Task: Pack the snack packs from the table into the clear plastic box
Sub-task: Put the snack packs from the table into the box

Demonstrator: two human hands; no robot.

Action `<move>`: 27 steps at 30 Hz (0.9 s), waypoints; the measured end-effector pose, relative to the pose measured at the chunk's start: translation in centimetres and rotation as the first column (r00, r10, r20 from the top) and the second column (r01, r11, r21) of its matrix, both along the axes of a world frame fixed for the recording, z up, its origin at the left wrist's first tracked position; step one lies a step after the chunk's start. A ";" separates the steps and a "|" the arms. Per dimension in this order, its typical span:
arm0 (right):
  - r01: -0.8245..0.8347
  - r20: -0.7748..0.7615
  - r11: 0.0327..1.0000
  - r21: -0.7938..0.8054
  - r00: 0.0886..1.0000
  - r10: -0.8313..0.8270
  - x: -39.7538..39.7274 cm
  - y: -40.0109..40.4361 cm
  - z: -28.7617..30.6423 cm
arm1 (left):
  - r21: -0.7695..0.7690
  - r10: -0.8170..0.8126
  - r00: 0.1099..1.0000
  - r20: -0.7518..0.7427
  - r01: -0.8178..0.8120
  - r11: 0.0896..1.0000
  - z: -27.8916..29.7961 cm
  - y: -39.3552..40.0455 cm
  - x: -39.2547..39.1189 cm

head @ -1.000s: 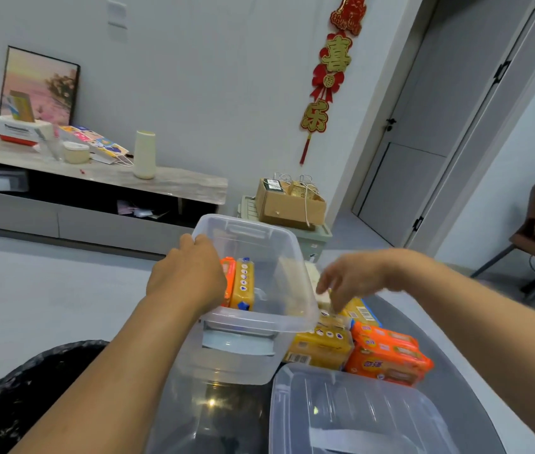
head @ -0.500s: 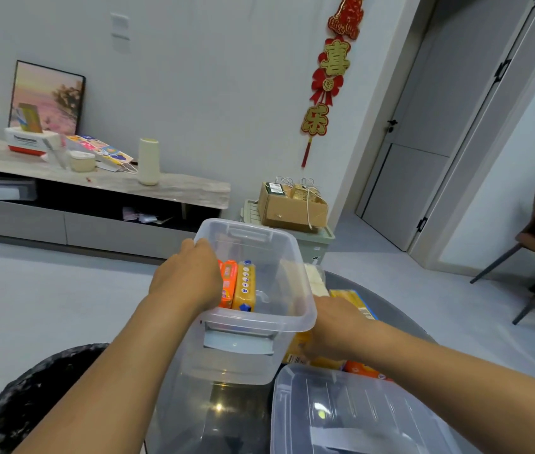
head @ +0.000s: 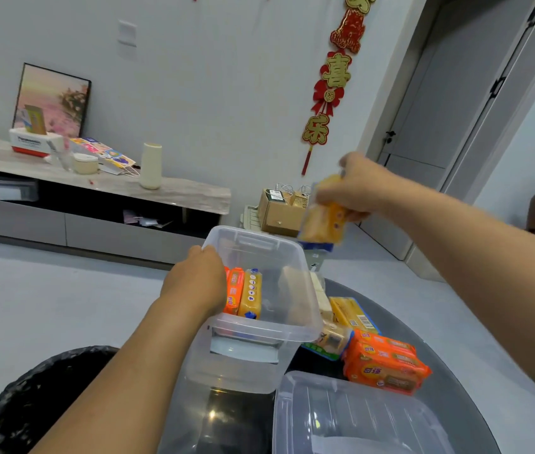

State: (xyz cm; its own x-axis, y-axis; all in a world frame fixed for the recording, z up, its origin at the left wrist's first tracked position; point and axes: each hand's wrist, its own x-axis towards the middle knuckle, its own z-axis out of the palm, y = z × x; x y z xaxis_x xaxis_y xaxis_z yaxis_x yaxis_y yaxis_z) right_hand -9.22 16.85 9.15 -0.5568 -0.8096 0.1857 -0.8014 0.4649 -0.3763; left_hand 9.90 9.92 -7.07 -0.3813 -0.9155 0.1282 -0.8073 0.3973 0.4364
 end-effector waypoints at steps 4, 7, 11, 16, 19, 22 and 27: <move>-0.056 -0.095 0.968 0.246 0.992 0.082 3.4 -3.6 -4.9 | 0.003 0.009 1.000 -0.013 -0.009 1.000 0.0 0.4 -0.1; -0.009 -0.198 0.904 0.427 0.975 0.103 4.2 -5.2 -9.3 | -0.001 0.010 1.000 -0.029 -0.010 1.000 0.1 0.7 -0.2; 0.021 -0.292 0.888 0.460 0.948 0.129 3.6 -7.1 -13.2 | 0.005 0.009 1.000 -0.024 -0.009 1.000 -0.1 0.4 -0.2; -0.015 -0.205 0.848 0.529 0.968 0.145 2.7 -8.4 -14.6 | 0.012 0.019 0.999 -0.041 -0.018 1.000 -0.2 0.2 -0.1; -0.024 -0.279 0.904 0.427 0.947 0.157 2.1 -8.5 -14.4 | 0.020 0.025 0.999 -0.040 -0.024 1.000 -0.3 0.1 0.0; -0.135 -0.368 0.978 0.162 0.911 0.187 1.7 -8.3 -13.9 | 0.020 0.023 0.999 -0.047 -0.023 1.000 -0.3 0.2 0.0; 0.024 -0.361 0.994 -0.104 0.931 -0.061 -3.0 -5.3 -9.7 | -0.004 0.031 0.999 -0.035 -0.031 0.999 -0.1 0.1 0.1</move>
State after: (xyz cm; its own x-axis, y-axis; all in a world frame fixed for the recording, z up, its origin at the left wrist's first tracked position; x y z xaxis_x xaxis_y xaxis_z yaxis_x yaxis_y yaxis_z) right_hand -12.23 11.54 -0.55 -0.4702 -0.7547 0.4576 -0.8719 0.4776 -0.1081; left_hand 10.00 9.99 -7.20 -0.3476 -0.9264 0.1446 -0.8038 0.3738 0.4628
